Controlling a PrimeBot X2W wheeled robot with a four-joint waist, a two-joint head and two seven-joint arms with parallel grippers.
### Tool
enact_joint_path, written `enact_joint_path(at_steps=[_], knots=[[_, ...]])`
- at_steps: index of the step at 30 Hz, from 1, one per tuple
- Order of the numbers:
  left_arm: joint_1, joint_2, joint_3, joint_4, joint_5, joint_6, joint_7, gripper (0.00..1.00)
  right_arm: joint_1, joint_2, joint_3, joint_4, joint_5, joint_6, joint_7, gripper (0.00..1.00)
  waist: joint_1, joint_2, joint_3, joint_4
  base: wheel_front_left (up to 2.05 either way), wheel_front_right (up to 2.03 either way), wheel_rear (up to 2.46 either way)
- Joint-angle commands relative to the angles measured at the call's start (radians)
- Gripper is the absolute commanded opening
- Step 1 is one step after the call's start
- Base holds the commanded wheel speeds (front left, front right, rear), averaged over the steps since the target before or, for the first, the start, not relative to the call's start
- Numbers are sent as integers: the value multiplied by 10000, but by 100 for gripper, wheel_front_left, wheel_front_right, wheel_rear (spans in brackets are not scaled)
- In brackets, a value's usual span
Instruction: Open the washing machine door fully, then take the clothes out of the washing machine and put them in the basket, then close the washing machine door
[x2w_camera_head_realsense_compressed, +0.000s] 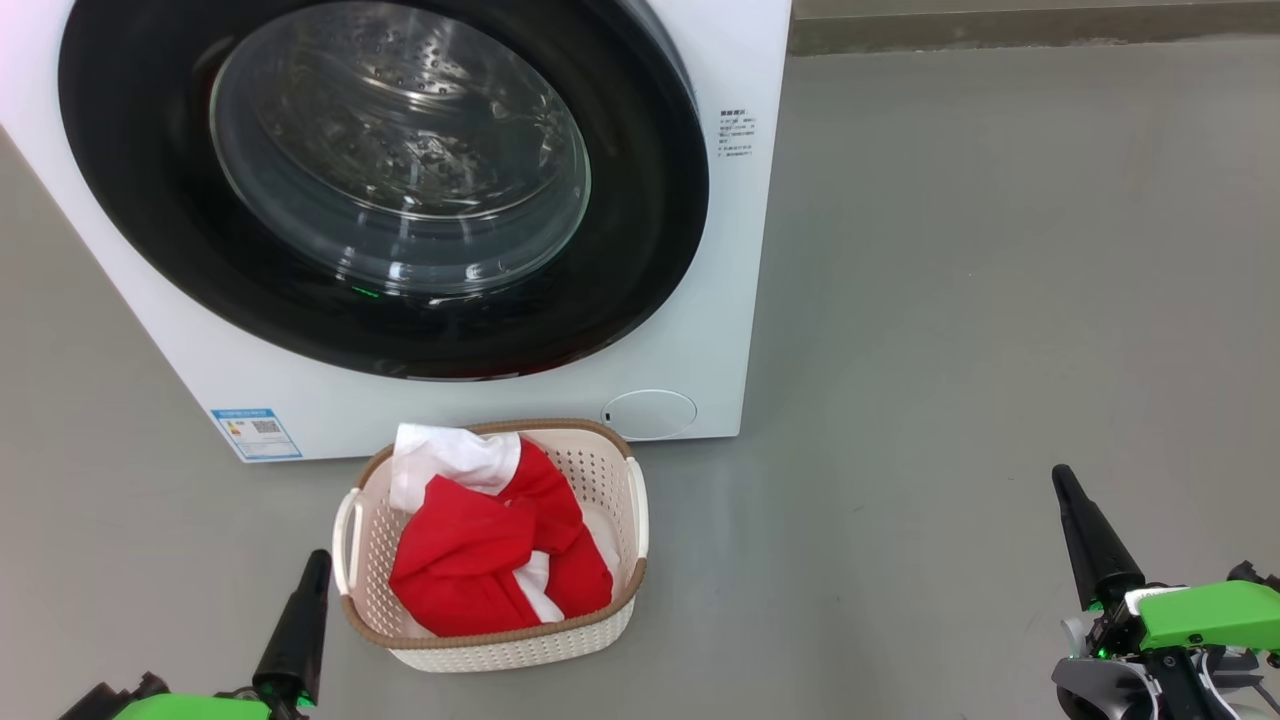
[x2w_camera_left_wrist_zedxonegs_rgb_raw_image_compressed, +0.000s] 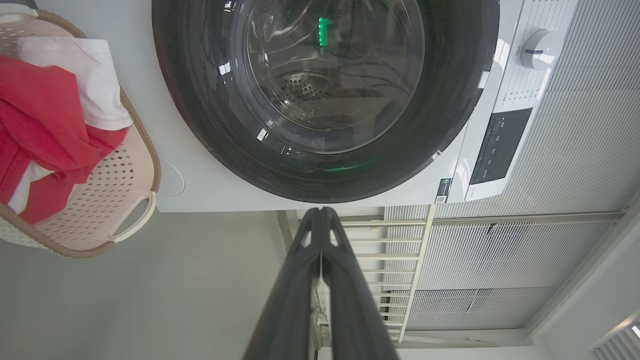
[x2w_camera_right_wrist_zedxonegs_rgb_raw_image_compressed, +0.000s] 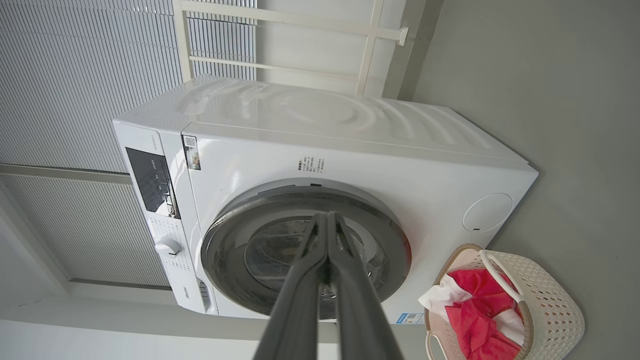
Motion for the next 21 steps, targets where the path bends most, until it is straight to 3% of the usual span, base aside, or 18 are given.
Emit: enact_joint_path(at_steps=[1,21], knots=[[-396,99,352,-203,-8,-69,45,0,-440,-119,184,-244,-1,-6,58,0,0,0,0,0,0,0,0],[-399,71,392,-201,25,-69,77,0,-444,-84,134,-241,-43,-6,98,0,0,0,-1,0,0,0,0]])
